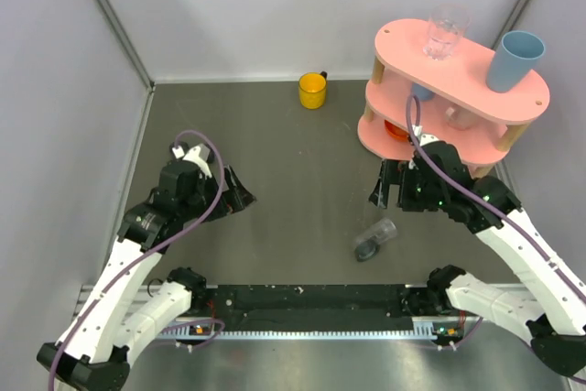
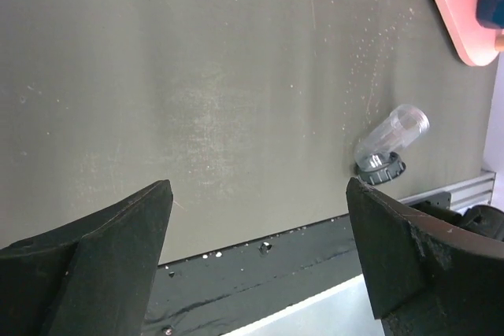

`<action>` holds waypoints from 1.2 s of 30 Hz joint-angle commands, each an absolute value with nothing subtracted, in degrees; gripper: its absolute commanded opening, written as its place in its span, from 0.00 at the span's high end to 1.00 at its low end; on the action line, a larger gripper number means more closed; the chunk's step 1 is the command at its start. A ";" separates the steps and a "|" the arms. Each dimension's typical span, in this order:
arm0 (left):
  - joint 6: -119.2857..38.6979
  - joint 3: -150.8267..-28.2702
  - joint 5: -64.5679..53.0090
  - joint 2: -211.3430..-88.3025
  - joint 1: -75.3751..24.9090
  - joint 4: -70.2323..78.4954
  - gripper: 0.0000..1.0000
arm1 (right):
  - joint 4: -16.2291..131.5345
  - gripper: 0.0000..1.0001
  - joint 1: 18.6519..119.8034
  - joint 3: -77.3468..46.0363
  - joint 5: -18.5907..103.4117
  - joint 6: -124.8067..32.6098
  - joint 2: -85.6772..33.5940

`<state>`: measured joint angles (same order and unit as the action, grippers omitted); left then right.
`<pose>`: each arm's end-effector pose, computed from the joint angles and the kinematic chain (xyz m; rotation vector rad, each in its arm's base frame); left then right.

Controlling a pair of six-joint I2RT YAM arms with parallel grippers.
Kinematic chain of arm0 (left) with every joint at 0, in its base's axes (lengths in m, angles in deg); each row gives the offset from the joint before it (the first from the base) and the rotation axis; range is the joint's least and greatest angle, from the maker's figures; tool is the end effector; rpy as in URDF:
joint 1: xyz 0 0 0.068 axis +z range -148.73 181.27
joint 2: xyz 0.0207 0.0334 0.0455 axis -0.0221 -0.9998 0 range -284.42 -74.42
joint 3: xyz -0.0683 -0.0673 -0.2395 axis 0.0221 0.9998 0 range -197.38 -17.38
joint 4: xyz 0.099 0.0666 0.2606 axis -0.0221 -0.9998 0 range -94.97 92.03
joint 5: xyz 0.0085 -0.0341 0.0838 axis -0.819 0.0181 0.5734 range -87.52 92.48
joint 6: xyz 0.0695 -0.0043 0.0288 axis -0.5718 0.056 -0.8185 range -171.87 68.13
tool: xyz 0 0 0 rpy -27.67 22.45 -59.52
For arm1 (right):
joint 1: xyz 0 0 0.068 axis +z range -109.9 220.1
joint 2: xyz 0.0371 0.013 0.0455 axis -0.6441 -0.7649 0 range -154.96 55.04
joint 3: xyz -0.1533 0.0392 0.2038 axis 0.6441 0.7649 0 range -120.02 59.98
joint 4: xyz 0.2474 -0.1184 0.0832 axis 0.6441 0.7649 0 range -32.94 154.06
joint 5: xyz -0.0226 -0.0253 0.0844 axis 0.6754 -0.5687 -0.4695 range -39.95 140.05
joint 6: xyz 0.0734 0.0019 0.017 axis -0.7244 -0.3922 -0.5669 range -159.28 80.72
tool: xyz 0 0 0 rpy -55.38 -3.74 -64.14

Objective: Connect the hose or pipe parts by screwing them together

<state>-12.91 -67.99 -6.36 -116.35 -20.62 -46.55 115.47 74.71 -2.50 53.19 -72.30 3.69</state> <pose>0.1814 -0.0835 0.2922 -0.2666 2.3504 -0.7171 0.1772 0.1181 0.3180 -0.0078 2.4510 0.4775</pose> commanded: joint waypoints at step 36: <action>-30.87 -115.98 10.49 -187.52 9.97 -48.31 0.14 | 120.34 0.01 75.34 -7.43 54.36 -65.65 11.53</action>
